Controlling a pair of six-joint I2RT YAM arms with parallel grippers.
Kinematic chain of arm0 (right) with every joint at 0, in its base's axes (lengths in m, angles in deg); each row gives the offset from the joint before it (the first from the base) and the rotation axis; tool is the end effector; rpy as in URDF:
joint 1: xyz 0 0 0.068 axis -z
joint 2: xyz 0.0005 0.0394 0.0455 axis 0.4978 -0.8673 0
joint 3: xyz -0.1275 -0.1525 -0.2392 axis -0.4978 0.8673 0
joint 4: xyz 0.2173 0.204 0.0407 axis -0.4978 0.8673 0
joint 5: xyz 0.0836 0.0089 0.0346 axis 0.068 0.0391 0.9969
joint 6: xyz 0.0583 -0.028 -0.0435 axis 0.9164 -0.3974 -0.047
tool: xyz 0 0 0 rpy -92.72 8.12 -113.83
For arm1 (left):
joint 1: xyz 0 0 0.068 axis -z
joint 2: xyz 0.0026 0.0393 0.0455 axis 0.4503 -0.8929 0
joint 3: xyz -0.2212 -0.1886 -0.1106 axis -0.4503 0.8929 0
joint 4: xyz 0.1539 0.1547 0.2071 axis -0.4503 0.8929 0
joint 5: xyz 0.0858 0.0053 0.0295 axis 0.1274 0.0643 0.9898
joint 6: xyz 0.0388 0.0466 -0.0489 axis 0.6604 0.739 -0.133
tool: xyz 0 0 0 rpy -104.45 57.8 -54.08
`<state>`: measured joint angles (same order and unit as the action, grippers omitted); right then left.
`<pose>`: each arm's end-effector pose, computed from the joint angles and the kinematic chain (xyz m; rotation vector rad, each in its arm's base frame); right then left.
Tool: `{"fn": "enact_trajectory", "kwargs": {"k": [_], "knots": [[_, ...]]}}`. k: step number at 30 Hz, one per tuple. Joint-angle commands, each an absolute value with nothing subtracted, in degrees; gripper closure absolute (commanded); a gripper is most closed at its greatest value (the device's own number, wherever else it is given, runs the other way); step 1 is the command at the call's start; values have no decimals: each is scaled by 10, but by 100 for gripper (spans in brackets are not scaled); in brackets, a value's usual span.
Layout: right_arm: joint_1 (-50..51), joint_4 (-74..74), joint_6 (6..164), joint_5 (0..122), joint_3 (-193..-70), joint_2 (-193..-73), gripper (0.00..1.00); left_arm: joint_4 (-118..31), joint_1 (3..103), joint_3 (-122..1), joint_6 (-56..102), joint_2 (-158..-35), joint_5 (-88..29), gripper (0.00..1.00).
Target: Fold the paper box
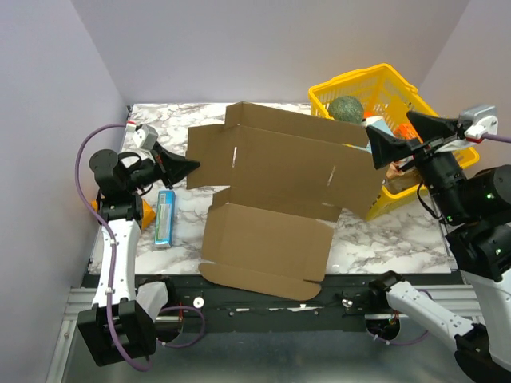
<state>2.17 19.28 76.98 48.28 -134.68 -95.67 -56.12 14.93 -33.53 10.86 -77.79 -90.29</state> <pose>0.1227 0.0580 0.5738 -0.2564 1.2883 0.3368 0.2502 -0.0110 0.3762 0.5251 1.5627 -1.0539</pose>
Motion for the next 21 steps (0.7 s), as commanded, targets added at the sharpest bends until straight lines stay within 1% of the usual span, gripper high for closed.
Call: {"fn": "enact_trajectory", "kwargs": {"k": [1, 4, 5, 9, 13, 21], "knots": [[21, 210, 741, 639, -1435, -1040, 0, -529, 167, -356, 149, -755, -944, 100], [21, 312, 710, 738, -1538, -1116, 0, -506, 170, -360, 161, -754, -943, 100], [21, 354, 699, 751, -1556, -1160, 0, -497, 173, -362, 175, -753, -942, 100], [21, 418, 624, 792, -1611, -1246, 0, -479, 175, -360, 191, -745, -946, 100], [22, 469, 546, 874, -1651, -1309, 0, -479, 179, -359, 193, -745, -953, 100], [21, 491, 500, 841, -1683, -1389, 1, -478, 181, -356, 195, -739, -961, 100]]}}
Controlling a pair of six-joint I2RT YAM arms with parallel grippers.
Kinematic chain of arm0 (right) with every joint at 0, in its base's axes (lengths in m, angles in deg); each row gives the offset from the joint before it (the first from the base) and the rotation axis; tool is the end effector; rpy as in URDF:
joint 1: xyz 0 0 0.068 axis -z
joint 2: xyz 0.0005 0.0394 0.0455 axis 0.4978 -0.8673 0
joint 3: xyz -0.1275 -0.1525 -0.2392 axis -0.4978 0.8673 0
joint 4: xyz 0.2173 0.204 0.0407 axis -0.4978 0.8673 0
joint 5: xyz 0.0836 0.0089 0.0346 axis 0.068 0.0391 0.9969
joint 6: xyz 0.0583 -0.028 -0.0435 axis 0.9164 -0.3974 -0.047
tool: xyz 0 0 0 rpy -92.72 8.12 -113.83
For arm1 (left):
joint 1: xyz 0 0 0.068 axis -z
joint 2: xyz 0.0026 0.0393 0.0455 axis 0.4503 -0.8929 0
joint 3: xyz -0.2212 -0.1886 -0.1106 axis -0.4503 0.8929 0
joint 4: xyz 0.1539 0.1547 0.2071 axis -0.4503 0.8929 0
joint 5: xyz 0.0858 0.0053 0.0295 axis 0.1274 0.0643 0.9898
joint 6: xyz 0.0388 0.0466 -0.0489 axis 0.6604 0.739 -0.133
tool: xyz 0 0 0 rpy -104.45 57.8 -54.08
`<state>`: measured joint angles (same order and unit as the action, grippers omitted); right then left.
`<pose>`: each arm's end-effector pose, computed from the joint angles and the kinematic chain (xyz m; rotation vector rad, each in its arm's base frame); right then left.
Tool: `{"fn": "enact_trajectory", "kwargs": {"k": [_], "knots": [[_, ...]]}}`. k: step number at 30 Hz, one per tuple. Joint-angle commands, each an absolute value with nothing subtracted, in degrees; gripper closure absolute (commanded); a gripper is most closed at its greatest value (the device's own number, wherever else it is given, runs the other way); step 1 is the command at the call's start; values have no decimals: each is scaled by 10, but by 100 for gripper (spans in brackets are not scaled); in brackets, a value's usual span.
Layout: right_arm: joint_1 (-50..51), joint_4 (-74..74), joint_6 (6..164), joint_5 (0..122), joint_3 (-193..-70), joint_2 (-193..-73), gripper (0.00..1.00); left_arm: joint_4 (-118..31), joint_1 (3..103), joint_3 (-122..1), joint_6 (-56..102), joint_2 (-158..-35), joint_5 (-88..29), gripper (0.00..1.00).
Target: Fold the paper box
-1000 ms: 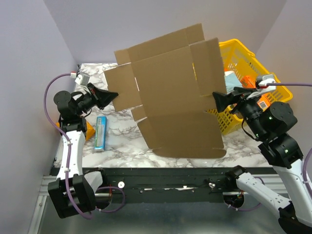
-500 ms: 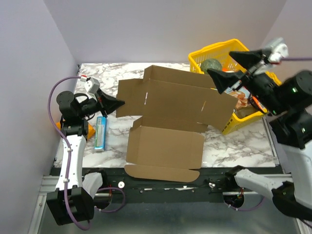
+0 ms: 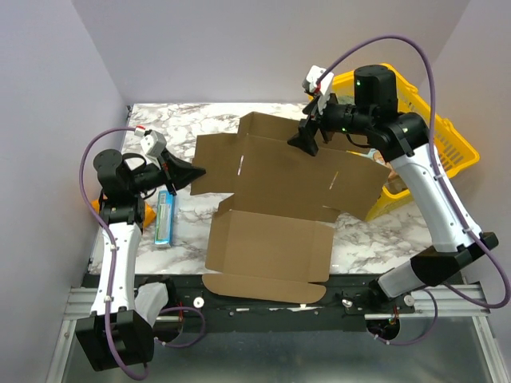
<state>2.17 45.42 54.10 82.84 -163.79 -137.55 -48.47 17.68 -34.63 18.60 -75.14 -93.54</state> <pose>0.3027 0.1960 0.5277 -1.1490 1.5972 0.5513 0.2340 -0.0267 0.3807 0.6721 1.5382 -1.0687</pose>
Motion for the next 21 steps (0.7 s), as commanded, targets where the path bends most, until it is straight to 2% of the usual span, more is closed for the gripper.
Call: {"fn": "enact_trajectory", "kwargs": {"k": [1, 4, 5, 6, 13, 14, 16, 17, 19, 20, 21], "knots": [[20, 495, 499, 844, -1684, -1398, 1, -477, 180, -357, 196, -739, -962, 100], [21, 490, 500, 839, -1673, -1402, 5, -474, 181, -358, 199, -740, -962, 100], [21, 487, 501, 837, -1667, -1404, 16, -472, 181, -358, 200, -739, -961, 100], [21, 488, 505, 838, -1667, -1405, 21, -470, 181, -358, 202, -739, -961, 100], [21, 507, 520, 896, -1660, -1409, 45, -467, 181, -358, 206, -740, -967, 100], [21, 510, 521, 902, -1662, -1411, 57, -467, 181, -358, 207, -739, -968, 100], [21, 520, 522, 913, -1668, -1416, 63, -467, 182, -358, 208, -738, -970, 100], [21, 522, 524, 914, -1669, -1416, 74, -467, 182, -357, 207, -737, -969, 100], [21, 523, 529, 917, -1666, -1414, 82, -467, 182, -357, 207, -738, -966, 100], [21, 522, 530, 921, -1663, -1412, 92, -467, 183, -357, 207, -739, -964, 100], [21, 516, 533, 923, -1657, -1408, 97, -467, 184, -357, 207, -739, -956, 100]]}}
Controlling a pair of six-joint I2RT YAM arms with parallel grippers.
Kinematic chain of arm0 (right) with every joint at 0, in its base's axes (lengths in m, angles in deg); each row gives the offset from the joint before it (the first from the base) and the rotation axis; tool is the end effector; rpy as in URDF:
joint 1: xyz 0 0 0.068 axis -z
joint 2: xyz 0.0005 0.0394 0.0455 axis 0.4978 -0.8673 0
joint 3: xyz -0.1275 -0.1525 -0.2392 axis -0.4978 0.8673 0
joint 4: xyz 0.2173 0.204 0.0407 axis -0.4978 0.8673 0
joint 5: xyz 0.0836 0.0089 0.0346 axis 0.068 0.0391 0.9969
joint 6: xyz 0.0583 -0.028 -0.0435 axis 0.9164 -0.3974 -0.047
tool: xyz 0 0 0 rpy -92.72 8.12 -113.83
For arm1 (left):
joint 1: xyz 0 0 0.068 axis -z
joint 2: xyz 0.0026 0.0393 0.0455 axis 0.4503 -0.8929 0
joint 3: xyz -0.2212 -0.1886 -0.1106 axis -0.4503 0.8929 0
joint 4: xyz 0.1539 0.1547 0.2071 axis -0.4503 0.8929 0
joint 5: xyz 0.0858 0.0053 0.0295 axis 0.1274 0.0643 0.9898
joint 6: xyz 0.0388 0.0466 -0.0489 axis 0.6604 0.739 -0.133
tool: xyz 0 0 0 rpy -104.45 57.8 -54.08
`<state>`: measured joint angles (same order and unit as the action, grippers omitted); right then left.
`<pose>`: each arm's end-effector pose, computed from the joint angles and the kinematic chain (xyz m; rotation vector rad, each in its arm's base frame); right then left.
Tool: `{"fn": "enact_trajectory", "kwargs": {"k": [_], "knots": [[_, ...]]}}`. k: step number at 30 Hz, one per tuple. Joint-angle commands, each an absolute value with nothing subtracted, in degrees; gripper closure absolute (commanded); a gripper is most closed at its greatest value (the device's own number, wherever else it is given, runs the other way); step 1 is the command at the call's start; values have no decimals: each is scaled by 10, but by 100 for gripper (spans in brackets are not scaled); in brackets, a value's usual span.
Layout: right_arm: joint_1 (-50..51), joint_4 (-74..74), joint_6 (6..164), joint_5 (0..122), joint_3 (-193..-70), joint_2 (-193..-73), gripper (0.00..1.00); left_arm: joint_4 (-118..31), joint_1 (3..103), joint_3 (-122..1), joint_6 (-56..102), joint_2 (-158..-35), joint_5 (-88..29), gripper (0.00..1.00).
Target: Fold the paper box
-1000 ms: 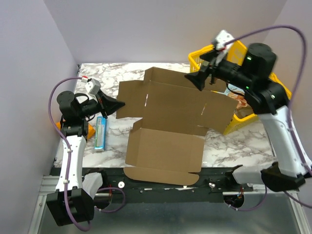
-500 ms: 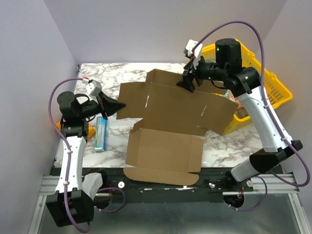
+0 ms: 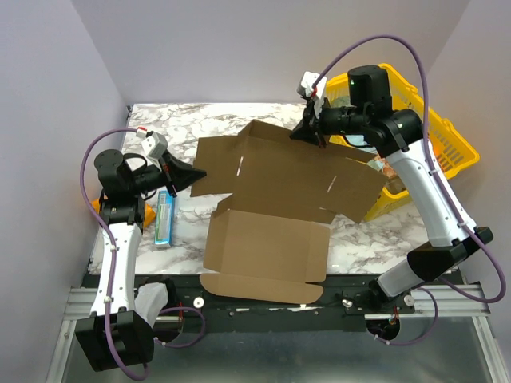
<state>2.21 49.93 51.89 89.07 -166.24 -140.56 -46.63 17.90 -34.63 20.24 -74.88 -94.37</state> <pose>0.3079 0.2053 0.5176 -1.2471 1.6047 0.6588 0.2318 -0.0283 0.3786 0.6924 1.5411 -1.0775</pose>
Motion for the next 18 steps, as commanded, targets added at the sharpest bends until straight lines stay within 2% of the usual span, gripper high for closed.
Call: {"fn": "enact_trajectory", "kwargs": {"k": [1, 2, 3, 4, 6, 7, 10, 11, 14, 18], "knots": [[21, 499, 548, 928, -1642, -1401, 99, -465, 185, -356, 206, -739, -945, 100], [21, 491, 556, 933, -1632, -1398, 99, -462, 185, -356, 204, -740, -927, 92], [16, 483, 559, 934, -1624, -1395, 99, -460, 185, -355, 202, -742, -911, 79], [12, 451, 578, 908, -1613, -1382, 99, -460, 185, -354, 198, -745, -876, 46], [-8, 406, 590, 859, -1551, -1363, 99, -447, 186, -357, 194, -754, -838, 22], [-15, 352, 606, 794, -1522, -1353, 99, -424, 186, -363, 199, -757, -786, 11], [-35, 299, 623, 685, -1444, -1327, 99, -356, 185, -375, 230, -760, -683, 3], [-38, 278, 624, 659, -1431, -1323, 99, -340, 186, -379, 237, -758, -601, 2], [-49, 236, 631, 568, -1375, -1305, 99, -297, 186, -377, 248, -752, -478, 2], [-85, 175, 635, 479, -1301, -1271, 99, -297, 212, -370, 251, -754, -479, 2]]}}
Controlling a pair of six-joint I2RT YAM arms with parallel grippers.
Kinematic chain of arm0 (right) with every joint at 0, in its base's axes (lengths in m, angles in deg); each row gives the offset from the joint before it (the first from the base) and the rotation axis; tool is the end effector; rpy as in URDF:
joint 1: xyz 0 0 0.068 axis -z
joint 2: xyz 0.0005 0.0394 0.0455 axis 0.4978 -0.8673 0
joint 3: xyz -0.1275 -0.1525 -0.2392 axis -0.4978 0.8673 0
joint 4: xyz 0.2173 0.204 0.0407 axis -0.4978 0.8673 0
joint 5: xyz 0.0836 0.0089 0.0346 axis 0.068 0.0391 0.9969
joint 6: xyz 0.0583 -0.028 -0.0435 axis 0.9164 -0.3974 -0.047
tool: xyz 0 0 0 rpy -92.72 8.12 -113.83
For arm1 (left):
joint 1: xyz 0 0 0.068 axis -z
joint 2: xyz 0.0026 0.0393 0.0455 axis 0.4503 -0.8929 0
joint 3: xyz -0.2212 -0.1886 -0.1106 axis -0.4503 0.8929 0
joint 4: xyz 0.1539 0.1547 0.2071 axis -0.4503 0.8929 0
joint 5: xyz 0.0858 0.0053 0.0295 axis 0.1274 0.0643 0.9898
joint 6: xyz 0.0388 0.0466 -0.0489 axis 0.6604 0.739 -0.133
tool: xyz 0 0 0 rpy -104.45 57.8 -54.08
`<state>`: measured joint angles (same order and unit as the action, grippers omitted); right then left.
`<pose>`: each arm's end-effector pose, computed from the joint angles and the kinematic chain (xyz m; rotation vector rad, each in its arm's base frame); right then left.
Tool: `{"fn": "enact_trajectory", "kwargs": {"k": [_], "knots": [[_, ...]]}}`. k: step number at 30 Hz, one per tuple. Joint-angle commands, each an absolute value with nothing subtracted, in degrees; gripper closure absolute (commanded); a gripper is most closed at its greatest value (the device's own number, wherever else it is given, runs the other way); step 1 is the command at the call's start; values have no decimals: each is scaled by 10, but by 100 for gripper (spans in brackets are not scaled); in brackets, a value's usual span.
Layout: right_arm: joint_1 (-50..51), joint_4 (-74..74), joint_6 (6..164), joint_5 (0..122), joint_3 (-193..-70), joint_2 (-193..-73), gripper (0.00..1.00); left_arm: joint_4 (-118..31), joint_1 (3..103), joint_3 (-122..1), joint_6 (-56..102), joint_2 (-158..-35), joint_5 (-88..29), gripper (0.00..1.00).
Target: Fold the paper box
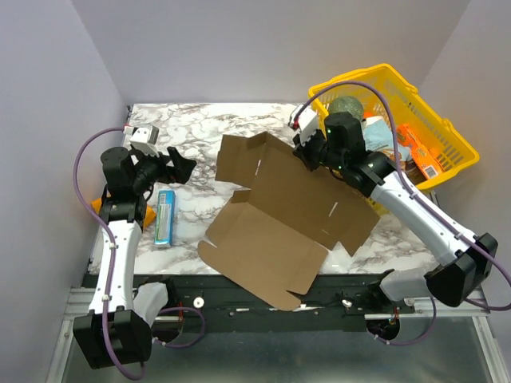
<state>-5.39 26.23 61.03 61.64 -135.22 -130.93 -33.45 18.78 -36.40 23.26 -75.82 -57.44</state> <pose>0.2989 0.2232 0.4111 -0.9866 1.7907 0.3466 0.2618 -0.0029 0.3575 0.1493 1.8047 -0.6104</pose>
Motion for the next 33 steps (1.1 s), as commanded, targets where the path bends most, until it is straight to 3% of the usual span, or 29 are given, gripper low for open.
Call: {"fn": "enact_trajectory", "kwargs": {"k": [1, 11, 21, 26, 33], "knots": [[-94, 162, 635, 458, -1265, -1257, 99, -296, 232, -372, 255, -756, -480, 2], [-233, 39, 635, 286, -1124, -1218, 99, -285, 329, -368, 256, -812, -503, 10], [-238, 13, 575, 171, -1188, -1268, 99, -301, 456, -294, 134, -755, -366, 14], [-231, -23, 531, 160, -1224, -1305, 99, -398, 576, -206, 22, -767, -315, 18], [-234, -8, 559, 202, -1247, -1321, 99, -600, 651, -144, -32, -913, -326, 24]]}}
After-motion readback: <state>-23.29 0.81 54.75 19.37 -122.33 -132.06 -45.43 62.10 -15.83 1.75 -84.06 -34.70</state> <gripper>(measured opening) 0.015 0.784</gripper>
